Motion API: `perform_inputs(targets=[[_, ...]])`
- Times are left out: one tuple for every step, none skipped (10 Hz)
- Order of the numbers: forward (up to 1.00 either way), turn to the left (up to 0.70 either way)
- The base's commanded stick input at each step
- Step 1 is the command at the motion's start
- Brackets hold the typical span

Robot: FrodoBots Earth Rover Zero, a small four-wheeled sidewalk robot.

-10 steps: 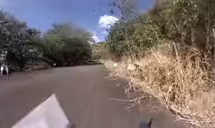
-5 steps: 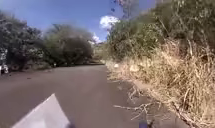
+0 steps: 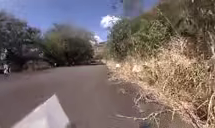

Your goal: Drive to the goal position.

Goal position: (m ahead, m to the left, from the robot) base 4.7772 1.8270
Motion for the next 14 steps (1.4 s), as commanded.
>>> perform_inputs(targets=[[0.5,0.0],[0.5,0.0],[0.5,0.0],[0.5,0.0],[0.5,0.0],[0.5,0.0],[0.5,0.0],[0.5,0.0],[0.5,0.0],[0.5,0.0],[0.5,0.0],[0.5,0.0],[0.5,0.0],[0.5,0.0]])
